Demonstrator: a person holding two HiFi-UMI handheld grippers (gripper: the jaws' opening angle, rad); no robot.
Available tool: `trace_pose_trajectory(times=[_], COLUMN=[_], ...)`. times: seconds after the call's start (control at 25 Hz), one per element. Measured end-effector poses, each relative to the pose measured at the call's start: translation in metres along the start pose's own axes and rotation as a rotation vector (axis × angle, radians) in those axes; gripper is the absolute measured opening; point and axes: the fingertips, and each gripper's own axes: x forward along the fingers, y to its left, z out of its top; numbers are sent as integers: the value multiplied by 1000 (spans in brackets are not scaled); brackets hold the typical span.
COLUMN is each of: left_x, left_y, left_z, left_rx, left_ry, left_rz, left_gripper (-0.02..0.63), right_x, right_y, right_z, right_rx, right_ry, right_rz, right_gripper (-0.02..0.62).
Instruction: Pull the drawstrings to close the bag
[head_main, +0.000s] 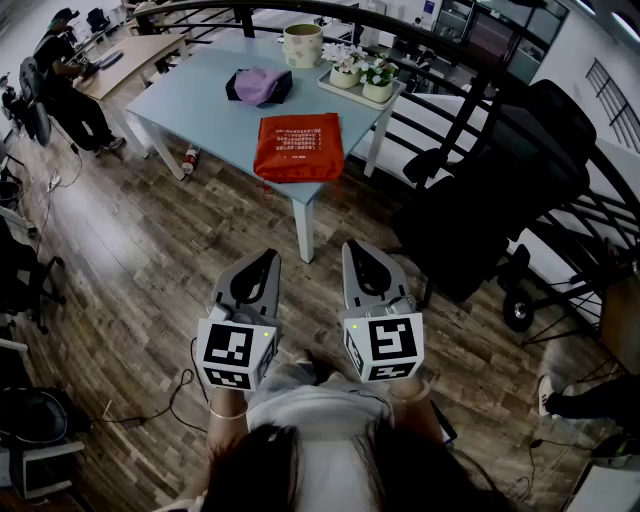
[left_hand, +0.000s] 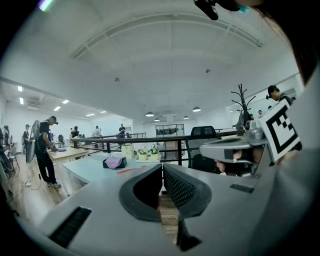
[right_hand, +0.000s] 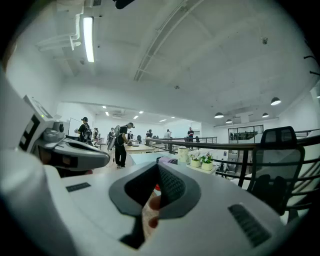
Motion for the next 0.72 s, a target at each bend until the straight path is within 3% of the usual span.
trace_pose_trajectory(times=[0.72], left_x=[12], left_y=[77], left_z=[-10], left_rx=[-39], left_ry=[-31], left_rz=[-84], left_gripper=[18], right_x=[51], right_y=[28], right_z=[13], right_rx=[35], right_ry=[-19], right_rz=[-82], right_gripper=[25])
